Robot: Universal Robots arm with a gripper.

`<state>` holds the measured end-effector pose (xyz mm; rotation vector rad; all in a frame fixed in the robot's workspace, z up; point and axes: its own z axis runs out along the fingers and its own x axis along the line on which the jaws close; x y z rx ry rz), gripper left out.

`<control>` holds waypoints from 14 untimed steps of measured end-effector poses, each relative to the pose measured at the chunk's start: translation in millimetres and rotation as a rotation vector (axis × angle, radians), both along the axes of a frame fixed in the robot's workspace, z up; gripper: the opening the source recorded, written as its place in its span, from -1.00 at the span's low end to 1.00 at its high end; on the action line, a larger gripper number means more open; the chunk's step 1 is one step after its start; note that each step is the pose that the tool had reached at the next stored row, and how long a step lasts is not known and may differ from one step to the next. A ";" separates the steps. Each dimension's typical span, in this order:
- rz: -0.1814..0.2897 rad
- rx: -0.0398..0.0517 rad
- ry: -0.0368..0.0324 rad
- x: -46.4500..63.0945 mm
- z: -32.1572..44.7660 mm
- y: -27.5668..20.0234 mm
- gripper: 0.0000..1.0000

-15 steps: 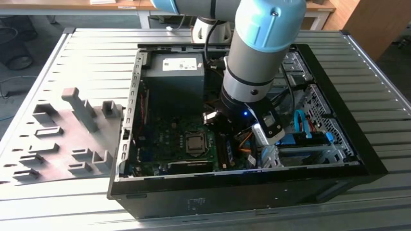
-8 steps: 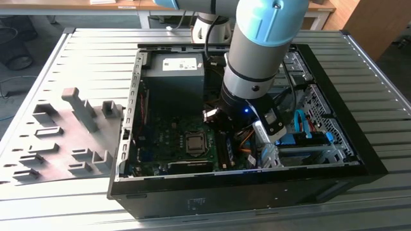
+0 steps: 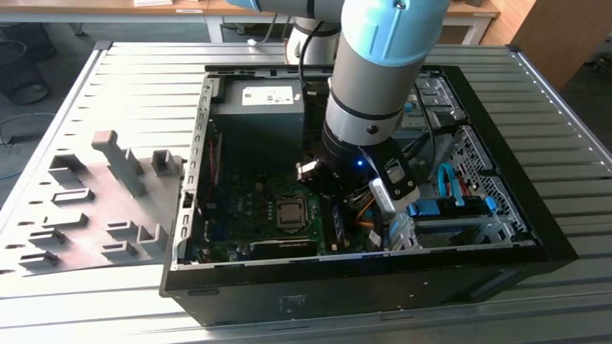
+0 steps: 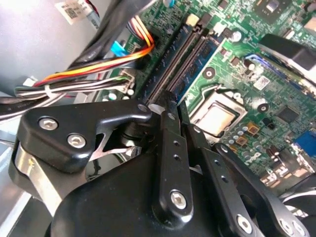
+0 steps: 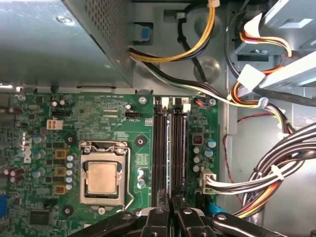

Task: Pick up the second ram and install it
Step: 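Insert the second ram into the second slot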

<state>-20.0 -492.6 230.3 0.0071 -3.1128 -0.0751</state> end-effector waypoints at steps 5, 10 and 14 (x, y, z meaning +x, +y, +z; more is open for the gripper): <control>-0.060 0.0001 -0.0001 -0.5 -0.3 0.6 -0.73; -0.097 0.0002 -0.0004 -2.4 -0.4 0.8 -0.73; -0.096 0.0004 -0.0004 -3.9 -1.6 0.9 -0.73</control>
